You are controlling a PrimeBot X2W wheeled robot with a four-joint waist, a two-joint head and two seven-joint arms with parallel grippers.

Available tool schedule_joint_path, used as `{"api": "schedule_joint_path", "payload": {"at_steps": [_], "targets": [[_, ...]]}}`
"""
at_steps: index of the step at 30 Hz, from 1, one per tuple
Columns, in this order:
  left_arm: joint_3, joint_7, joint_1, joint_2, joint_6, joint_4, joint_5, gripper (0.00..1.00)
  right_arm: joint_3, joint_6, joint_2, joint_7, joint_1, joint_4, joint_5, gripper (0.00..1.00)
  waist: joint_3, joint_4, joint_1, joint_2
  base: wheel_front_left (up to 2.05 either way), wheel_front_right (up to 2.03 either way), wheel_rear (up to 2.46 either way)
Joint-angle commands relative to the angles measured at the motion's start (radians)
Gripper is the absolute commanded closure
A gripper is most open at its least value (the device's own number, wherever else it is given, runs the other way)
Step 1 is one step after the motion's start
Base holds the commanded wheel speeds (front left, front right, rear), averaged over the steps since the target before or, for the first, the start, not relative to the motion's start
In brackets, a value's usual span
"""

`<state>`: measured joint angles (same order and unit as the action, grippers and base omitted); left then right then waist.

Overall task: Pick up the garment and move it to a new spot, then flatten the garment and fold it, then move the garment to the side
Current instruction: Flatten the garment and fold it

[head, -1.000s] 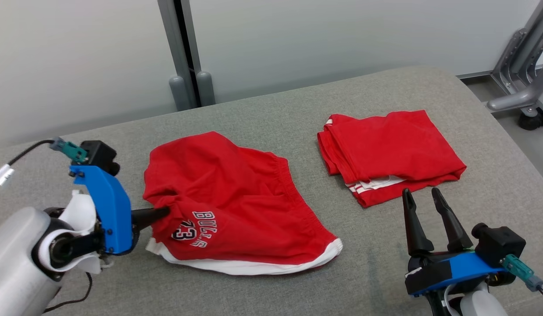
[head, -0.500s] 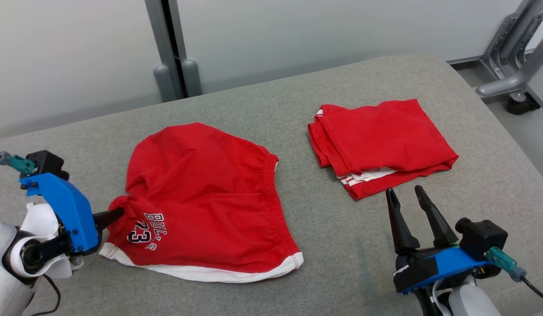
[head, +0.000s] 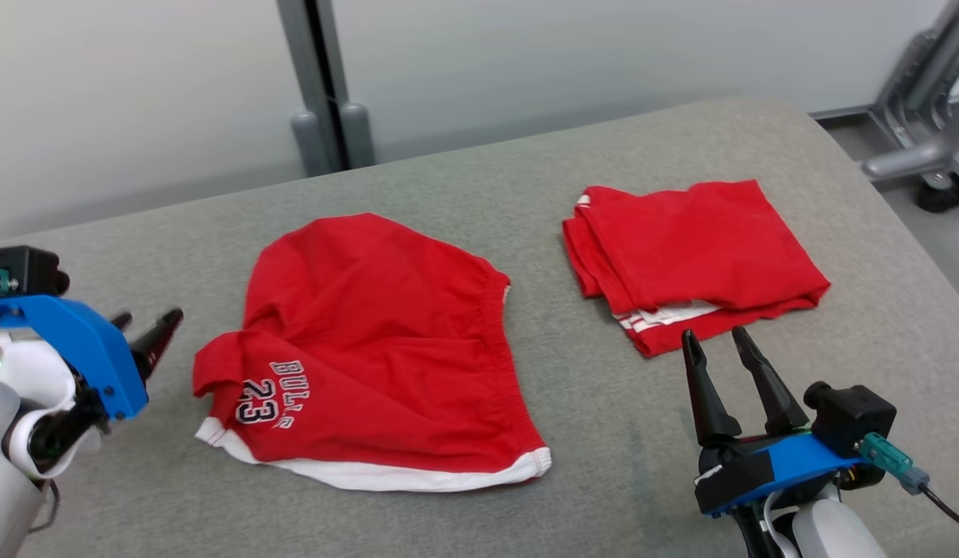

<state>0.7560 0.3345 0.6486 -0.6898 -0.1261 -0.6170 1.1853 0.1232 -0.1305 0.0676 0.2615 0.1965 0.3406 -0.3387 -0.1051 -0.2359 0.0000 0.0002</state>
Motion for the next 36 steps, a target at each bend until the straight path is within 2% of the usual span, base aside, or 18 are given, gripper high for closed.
{"api": "schedule_joint_path", "payload": {"at_steps": [1,3,6,9,11,15,17,21,25,28,29,32,36], "targets": [[0.002,-0.052,0.023,-0.015,-0.005,0.009,-0.034,0.0,0.001,0.0,0.0,0.005,-0.006,-0.008,-0.004,0.0,0.003,0.014,0.0,-0.0002,0.0,0.0,0.0],[-0.013,-0.157,0.018,-0.016,-0.002,0.015,-0.069,0.0,-0.001,0.0,-0.001,0.004,-0.017,-0.015,-0.005,0.0,0.016,0.035,0.0,-0.0002,0.0,0.0,0.0],[-0.032,-0.321,-0.02,-0.018,0.027,0.053,-0.123,0.0,-0.005,-0.001,0.0,0.005,-0.03,-0.026,-0.001,0.0,0.039,0.068,0.0,-0.0002,0.0,0.0,0.0],[-0.057,-0.486,-0.072,-0.033,0.076,0.119,-0.176,0.0,-0.004,0.0,0.005,0.004,-0.049,-0.04,0.009,0.0,0.061,0.101,0.0,-0.0002,0.0,0.0,0.0],[-0.08,-0.561,-0.132,-0.028,0.123,0.165,-0.19,0.0,-0.001,-0.001,0.011,0.004,-0.064,-0.046,0.016,0.0,0.076,0.123,0.0,-0.0002,0.0,0.0,0.0],[-0.189,-0.6,-0.256,-0.003,0.238,0.305,-0.244,0.0,-0.008,-0.001,0.016,0.004,-0.086,-0.063,0.026,0.0,0.098,0.158,0.0,-0.0002,0.0,0.0,0.0],[-0.273,-0.6,-0.344,0.032,0.27,0.397,-0.3,0.0,-0.016,0.0,0.019,0.005,-0.1,-0.078,0.031,0.0,0.105,0.173,0.0,-0.0002,0.0,0.0,0.0],[-0.4,-0.6,-0.518,0.12,0.302,0.528,-0.431,0.0,-0.045,-0.001,0.018,0.004,-0.132,-0.109,0.046,0.0,0.12,0.194,0.0,-0.0002,0.0,0.0,0.0],[-0.519,-0.6,-0.657,0.232,0.296,0.592,-0.537,0.0,-0.063,0.0,0.01,0.004,-0.17,-0.148,0.068,0.0,0.13,0.2,0.0,-0.0002,0.0,0.0,0.0],[-0.603,-0.6,-0.736,0.322,0.254,0.63,-0.604,0.0,-0.061,-0.001,0.004,0.004,-0.193,-0.161,0.085,0.0,0.136,0.2,0.0,-0.0002,0.0,0.0,0.0],[-0.603,-0.6,-0.736,0.322,0.254,0.63,-0.604,0.0,-0.061,-0.001,0.004,0.004,-0.193,-0.161,0.085,0.0,0.136,0.2,0.0,-0.0002,0.0,0.0,0.0],[-0.655,-0.6,-0.794,0.397,0.202,0.625,-0.666,0.0,-0.042,-0.001,0.003,0.004,-0.213,-0.156,0.101,0.0,0.138,0.199,0.0,-0.0002,0.0,0.0,0.0],[-0.699,-0.6,-0.821,0.457,0.136,0.585,-0.716,0.0,-0.024,0.0,0.005,0.004,-0.224,-0.136,0.1,0.0,0.139,0.198,0.0,-0.0002,0.0,0.0,0.0]]}}
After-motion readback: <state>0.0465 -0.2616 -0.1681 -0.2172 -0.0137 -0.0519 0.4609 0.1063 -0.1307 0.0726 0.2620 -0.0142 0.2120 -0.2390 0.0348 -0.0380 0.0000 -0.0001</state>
